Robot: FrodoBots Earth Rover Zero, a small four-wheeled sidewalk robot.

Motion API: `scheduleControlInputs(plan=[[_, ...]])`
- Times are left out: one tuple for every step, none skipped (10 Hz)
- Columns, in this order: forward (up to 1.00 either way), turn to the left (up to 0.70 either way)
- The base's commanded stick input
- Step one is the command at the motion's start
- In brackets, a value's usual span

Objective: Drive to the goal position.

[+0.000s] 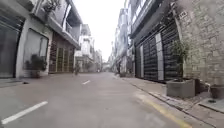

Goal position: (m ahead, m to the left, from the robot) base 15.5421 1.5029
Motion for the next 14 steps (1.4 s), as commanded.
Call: scheduleControlInputs(plan=[[0.47, -0.46], [0.47, -0.46], [0.47, -0.46], [0.47, 0.01], [0.47, 0.01], [0.47, -0.01], [0.47, -0.13], [0.47, -0.31], [0.47, -0.46], [0.47, -0.46], [0.47, -0.34], [0.47, 0.01], [0.47, 0.01], [0.47, 0.01]])
